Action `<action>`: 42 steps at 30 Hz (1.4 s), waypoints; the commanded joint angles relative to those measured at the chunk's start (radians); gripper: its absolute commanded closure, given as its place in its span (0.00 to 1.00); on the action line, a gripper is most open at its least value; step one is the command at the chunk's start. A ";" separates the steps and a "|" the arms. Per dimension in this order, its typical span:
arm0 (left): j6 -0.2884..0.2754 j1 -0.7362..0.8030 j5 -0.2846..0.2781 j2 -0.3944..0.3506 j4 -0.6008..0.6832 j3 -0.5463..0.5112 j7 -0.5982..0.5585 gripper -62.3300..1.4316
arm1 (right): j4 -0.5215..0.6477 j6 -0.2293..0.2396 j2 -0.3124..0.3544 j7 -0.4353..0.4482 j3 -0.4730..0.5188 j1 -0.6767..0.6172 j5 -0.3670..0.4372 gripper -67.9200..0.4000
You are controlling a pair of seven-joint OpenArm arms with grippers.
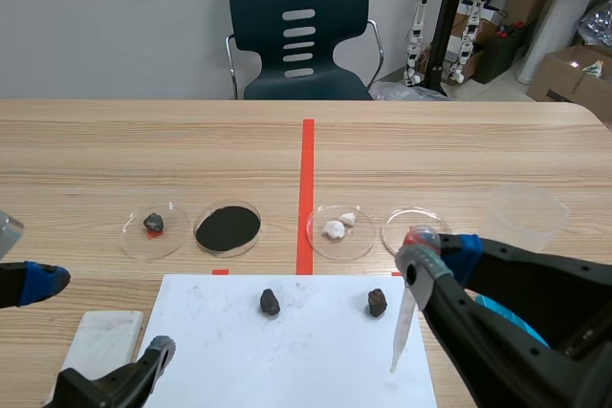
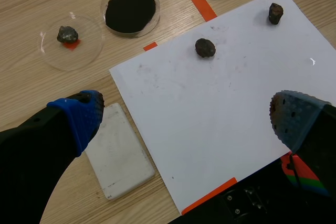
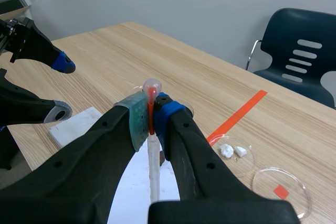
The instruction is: Put the dropper in the beaker
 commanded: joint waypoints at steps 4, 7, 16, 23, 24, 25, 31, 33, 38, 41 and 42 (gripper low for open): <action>0.000 0.006 -0.006 0.005 0.008 0.006 -0.016 0.00 | 0.018 -0.003 0.000 0.012 0.005 0.006 0.013 0.98; 0.000 0.006 -0.006 0.005 0.008 0.006 -0.016 0.00 | 0.018 -0.003 0.000 0.012 0.005 0.006 0.013 0.98; 0.000 0.006 -0.006 0.005 0.008 0.006 -0.016 0.00 | 0.018 -0.003 0.000 0.009 0.005 0.006 0.013 0.98; 0.000 0.006 -0.006 0.005 0.008 0.006 -0.016 0.00 | 0.018 -0.007 -0.006 0.009 0.008 0.021 0.013 0.98; 0.000 0.006 -0.006 0.005 0.008 0.006 -0.016 0.00 | 0.018 -0.007 -0.014 0.009 0.016 0.029 0.013 0.98; 0.000 0.006 -0.006 0.005 0.008 0.006 -0.016 0.00 | 0.018 -0.007 -0.024 0.009 0.028 0.038 0.013 0.98; 0.000 0.006 -0.006 0.005 0.008 0.006 -0.016 0.00 | 0.018 -0.006 -0.103 0.009 0.119 0.092 0.013 0.98; 0.000 0.006 -0.006 0.005 0.008 0.006 -0.016 0.00 | 0.018 -0.006 -0.118 0.009 0.153 0.110 0.013 0.98; 0.000 0.006 -0.006 0.005 0.008 0.006 -0.016 0.00 | 0.017 -0.006 -0.119 0.009 0.240 0.145 0.013 0.98; 0.000 0.006 -0.006 0.005 0.008 0.006 -0.016 0.00 | 0.016 -0.006 -0.120 0.010 0.298 0.175 0.022 0.98; 0.000 0.006 -0.006 0.005 0.008 0.006 -0.016 0.00 | 0.014 -0.006 -0.119 0.010 0.316 0.187 0.028 0.98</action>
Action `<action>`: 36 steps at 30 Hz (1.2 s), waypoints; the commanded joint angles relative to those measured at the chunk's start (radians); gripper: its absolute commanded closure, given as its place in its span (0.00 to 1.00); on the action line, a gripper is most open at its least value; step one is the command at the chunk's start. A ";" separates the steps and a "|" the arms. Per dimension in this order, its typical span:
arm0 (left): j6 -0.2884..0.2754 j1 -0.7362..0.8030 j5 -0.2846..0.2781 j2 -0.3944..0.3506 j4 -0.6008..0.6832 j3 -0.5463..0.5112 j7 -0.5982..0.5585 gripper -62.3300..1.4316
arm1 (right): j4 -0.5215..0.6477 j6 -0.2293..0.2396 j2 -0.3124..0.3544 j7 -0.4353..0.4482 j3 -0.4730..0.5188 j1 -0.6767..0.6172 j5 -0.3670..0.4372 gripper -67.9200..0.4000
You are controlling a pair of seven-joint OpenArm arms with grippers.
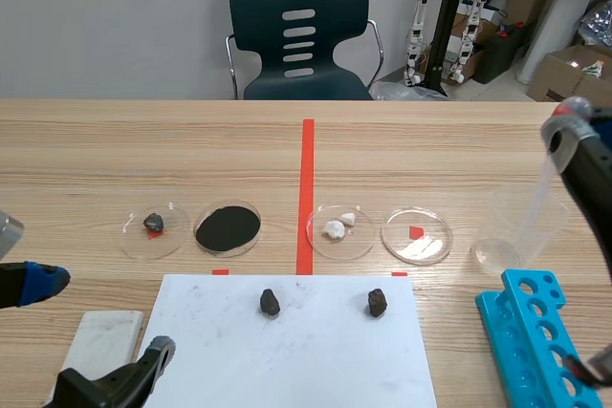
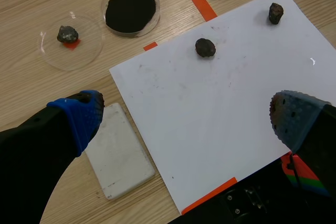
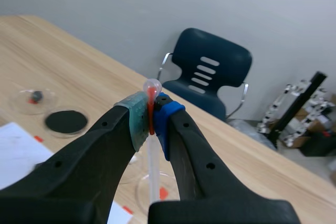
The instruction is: Put the dropper in the beaker
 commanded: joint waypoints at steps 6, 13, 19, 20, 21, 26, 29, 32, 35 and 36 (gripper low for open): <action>0.000 0.006 -0.006 0.005 0.008 0.006 -0.016 0.00 | -0.047 0.000 0.013 0.011 0.084 0.110 0.093 0.98; 0.000 0.006 -0.006 0.005 0.008 0.006 -0.016 0.00 | -0.174 0.000 0.071 -0.031 0.092 0.238 0.180 0.98; 0.000 0.006 -0.006 0.005 0.008 0.006 -0.016 0.00 | -0.300 0.001 0.137 -0.038 0.084 0.351 0.255 0.98; 0.000 0.006 -0.006 0.005 0.008 0.006 -0.016 0.00 | -0.320 0.001 0.147 -0.038 0.078 0.370 0.255 0.98; 0.000 0.006 -0.006 0.005 0.008 0.006 -0.016 0.00 | -0.337 0.002 0.154 -0.041 0.071 0.387 0.255 0.98; 0.000 0.006 -0.006 0.005 0.008 0.006 -0.016 0.00 | -0.439 0.004 0.183 -0.068 0.025 0.477 0.254 0.98; 0.000 0.006 -0.006 0.005 0.008 0.006 -0.016 0.00 | -0.501 0.004 0.194 -0.069 -0.005 0.527 0.254 0.98; 0.000 0.006 -0.006 0.005 0.008 0.006 -0.016 0.00 | -0.568 0.004 0.207 -0.078 -0.043 0.575 0.254 0.98; 0.000 0.006 -0.006 0.005 0.008 0.006 -0.016 0.00 | -0.638 0.004 0.219 -0.086 -0.081 0.619 0.254 0.98; 0.000 0.006 -0.006 0.005 0.008 0.006 -0.016 0.00 | -0.662 0.004 0.221 -0.090 -0.091 0.633 0.254 0.98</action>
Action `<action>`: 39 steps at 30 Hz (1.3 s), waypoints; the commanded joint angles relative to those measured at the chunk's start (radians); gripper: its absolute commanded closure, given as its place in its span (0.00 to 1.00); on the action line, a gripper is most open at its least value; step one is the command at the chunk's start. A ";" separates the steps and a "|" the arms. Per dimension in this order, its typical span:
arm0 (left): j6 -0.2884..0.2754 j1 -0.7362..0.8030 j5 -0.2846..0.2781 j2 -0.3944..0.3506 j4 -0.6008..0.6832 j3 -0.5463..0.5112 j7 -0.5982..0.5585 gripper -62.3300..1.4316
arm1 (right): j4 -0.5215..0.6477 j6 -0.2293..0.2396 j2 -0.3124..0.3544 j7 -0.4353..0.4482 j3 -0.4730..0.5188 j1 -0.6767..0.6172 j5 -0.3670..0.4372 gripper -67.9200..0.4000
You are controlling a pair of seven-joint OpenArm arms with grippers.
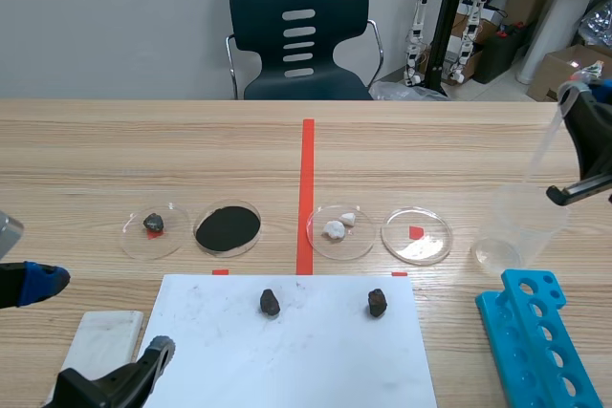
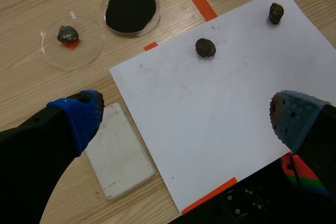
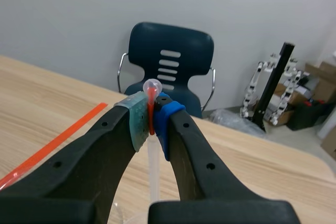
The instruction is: Put the dropper in the beaker
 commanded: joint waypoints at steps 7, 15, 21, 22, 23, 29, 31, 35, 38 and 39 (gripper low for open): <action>0.000 0.006 -0.006 0.005 0.008 0.006 -0.016 0.00 | -0.126 0.000 0.029 -0.004 -0.040 0.080 0.010 0.98; 0.000 0.006 -0.006 0.005 0.008 0.006 -0.016 0.00 | -0.199 0.000 0.031 -0.025 -0.043 0.107 -0.009 0.98; 0.000 0.006 -0.006 0.005 0.008 0.006 -0.017 0.00 | -0.219 0.000 0.029 -0.056 -0.044 0.121 -0.033 0.98; 0.000 0.006 -0.006 0.005 0.008 0.006 -0.016 0.00 | -0.219 0.000 0.029 -0.057 -0.047 0.122 -0.042 0.98; 0.000 0.006 -0.006 0.005 0.008 0.006 -0.016 0.00 | -0.219 0.000 0.029 -0.059 -0.050 0.124 -0.049 0.98; 0.000 0.006 -0.006 0.005 0.008 0.006 -0.016 0.00 | -0.220 0.000 0.029 -0.105 -0.070 0.132 -0.049 0.98; 0.000 0.006 -0.006 0.005 0.008 0.006 -0.016 0.00 | -0.220 0.000 0.029 -0.109 -0.071 0.132 -0.049 0.98; 0.000 0.006 -0.006 0.005 0.008 0.006 -0.016 0.00 | -0.220 0.000 0.029 -0.143 -0.071 0.132 -0.050 0.98; 0.000 0.006 -0.006 0.005 0.008 0.006 -0.016 0.00 | -0.220 0.000 0.029 -0.176 -0.071 0.132 -0.050 0.97; 0.000 0.006 -0.006 0.005 0.008 0.006 -0.016 0.00 | -0.220 0.000 0.029 -0.179 -0.071 0.132 -0.050 0.97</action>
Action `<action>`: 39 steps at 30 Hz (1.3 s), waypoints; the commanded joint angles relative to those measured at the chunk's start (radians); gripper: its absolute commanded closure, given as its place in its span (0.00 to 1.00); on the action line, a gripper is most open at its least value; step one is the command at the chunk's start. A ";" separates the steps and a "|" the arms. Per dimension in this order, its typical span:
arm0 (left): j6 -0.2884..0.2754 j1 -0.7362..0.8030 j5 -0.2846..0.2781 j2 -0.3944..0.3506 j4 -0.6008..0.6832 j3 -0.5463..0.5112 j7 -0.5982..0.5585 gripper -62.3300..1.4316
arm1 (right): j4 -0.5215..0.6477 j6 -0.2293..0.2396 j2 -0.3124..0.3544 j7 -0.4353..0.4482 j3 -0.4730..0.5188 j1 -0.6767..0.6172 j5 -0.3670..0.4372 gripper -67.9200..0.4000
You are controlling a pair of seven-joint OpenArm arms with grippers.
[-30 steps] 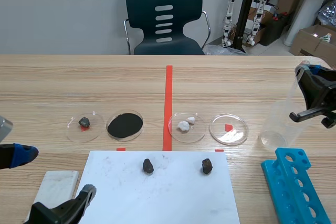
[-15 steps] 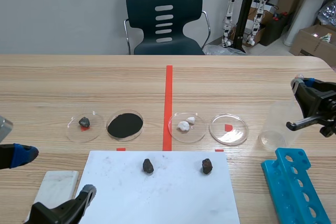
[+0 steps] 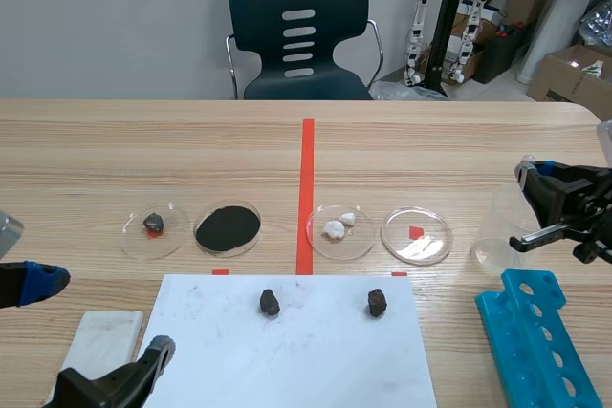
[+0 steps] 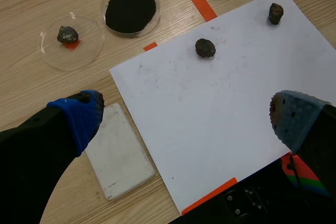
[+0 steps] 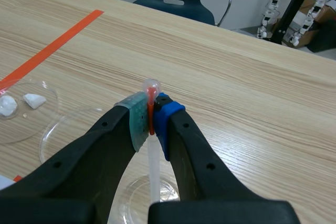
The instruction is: Put the dropper in the beaker
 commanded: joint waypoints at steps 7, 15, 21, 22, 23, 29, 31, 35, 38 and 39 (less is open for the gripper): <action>0.000 0.006 -0.006 0.005 0.008 0.006 -0.016 0.00 | 0.010 0.000 0.017 0.005 0.005 0.025 0.011 0.72; 0.000 0.006 -0.006 0.005 0.008 0.006 -0.016 0.00 | 0.038 0.000 0.034 0.041 0.005 0.004 0.019 0.27; 0.000 0.006 -0.006 0.005 0.008 0.006 -0.016 0.00 | 0.141 0.001 0.066 0.128 0.005 -0.059 0.019 0.12; 0.000 0.006 -0.006 0.005 0.008 0.006 -0.016 0.00 | 0.159 0.000 0.067 0.142 0.005 -0.070 0.019 0.11; 0.000 0.006 -0.006 0.005 0.008 0.006 -0.016 0.00 | 0.179 0.000 0.067 0.152 0.005 -0.082 0.019 0.10; 0.000 0.006 -0.006 0.005 0.008 0.006 -0.016 0.00 | 0.285 0.000 0.067 0.152 0.005 -0.166 0.019 0.10; 0.000 0.006 -0.006 0.005 0.008 0.006 -0.016 0.00 | 0.317 0.000 0.069 0.152 0.005 -0.196 0.018 0.10; 0.000 0.006 -0.006 0.005 0.008 0.006 -0.016 0.00 | 0.370 0.000 0.069 0.152 0.005 -0.255 0.018 0.10; 0.000 0.006 -0.006 0.005 0.008 0.006 -0.016 0.00 | 0.394 0.000 0.069 0.152 0.005 -0.288 0.018 0.10; 0.000 0.006 -0.006 0.005 0.008 0.006 -0.016 0.00 | 0.395 0.000 0.069 0.152 0.005 -0.294 0.018 0.10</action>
